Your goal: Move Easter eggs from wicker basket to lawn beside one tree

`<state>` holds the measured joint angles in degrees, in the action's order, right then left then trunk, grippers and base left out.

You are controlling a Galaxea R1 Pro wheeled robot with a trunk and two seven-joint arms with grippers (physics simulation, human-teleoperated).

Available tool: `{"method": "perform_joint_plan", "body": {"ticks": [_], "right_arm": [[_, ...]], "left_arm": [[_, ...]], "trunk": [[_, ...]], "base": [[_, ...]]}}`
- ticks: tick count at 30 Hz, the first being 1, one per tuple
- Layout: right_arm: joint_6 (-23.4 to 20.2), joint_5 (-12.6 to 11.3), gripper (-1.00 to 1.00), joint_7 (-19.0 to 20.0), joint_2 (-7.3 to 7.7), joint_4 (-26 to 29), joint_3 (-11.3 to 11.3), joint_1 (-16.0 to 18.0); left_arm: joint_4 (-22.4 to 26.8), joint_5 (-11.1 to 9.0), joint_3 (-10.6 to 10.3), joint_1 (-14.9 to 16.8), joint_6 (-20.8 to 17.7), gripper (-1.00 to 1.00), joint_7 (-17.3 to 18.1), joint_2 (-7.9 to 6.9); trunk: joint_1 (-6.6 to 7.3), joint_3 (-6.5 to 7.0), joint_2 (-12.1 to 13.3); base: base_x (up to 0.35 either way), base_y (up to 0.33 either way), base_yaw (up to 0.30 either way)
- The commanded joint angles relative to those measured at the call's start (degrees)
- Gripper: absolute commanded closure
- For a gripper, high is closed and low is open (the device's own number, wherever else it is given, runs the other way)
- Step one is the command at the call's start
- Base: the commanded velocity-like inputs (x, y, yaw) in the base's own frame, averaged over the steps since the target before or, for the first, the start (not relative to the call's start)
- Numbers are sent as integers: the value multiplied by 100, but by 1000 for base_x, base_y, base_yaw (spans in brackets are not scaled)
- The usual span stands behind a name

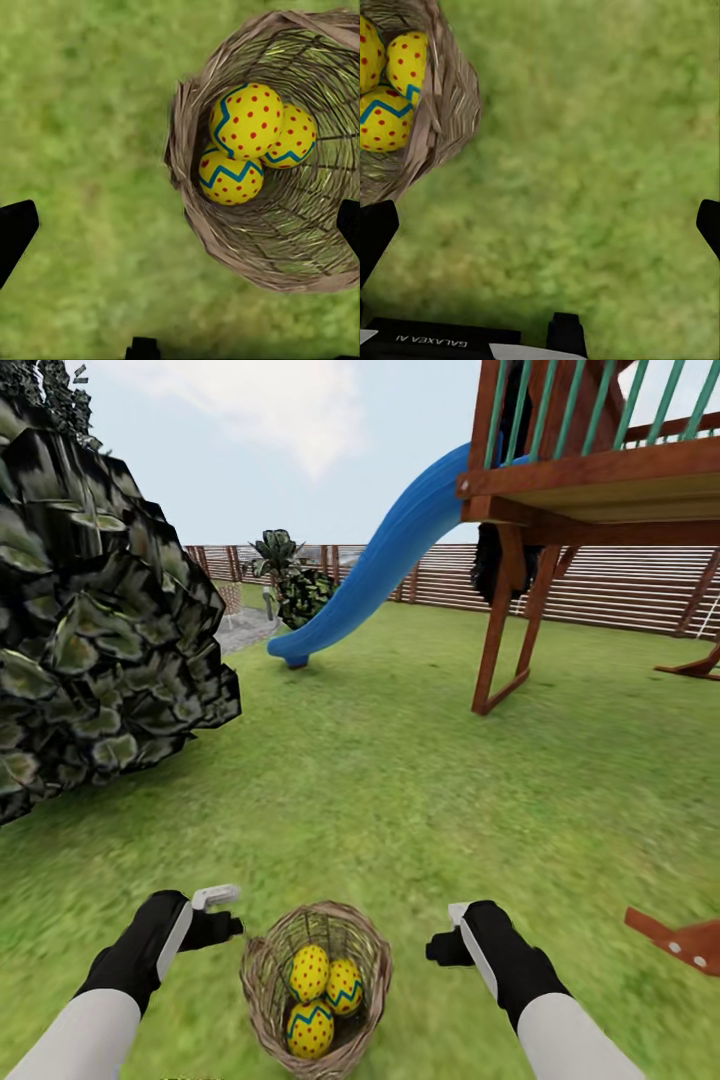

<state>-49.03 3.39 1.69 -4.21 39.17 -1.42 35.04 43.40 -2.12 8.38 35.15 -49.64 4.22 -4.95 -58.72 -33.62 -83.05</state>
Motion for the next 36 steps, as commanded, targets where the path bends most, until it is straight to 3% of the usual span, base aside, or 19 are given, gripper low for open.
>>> {"method": "perform_joint_plan", "body": {"ticks": [1,9,13,22,36], "right_arm": [[-28,39,-100,13,3,15,-7,3],[-28,39,-100,7,2,41,-7,3],[-28,39,-100,27,14,67,1,3],[-32,31,-100,41,13,91,18,3],[-28,29,-100,42,8,85,11,3]], "left_arm": [[4,-17,9,-1,-24,-100,8,1],[-345,-15,-3,-25,-3,-100,13,42],[-363,-29,12,-26,-48,-100,9,166],[-365,-2,13,-26,-52,-100,-17,290],[-370,10,-3,-26,-30,-100,-19,322]], "trunk": [[-1,-6,-3],[-1,-6,-3],[-89,-78,-163],[-287,-239,-524],[-594,-490,-1086]], "base": [[64,54,247],[14,12,191],[0,0,7],[0,0,0],[158,0,0]]}}
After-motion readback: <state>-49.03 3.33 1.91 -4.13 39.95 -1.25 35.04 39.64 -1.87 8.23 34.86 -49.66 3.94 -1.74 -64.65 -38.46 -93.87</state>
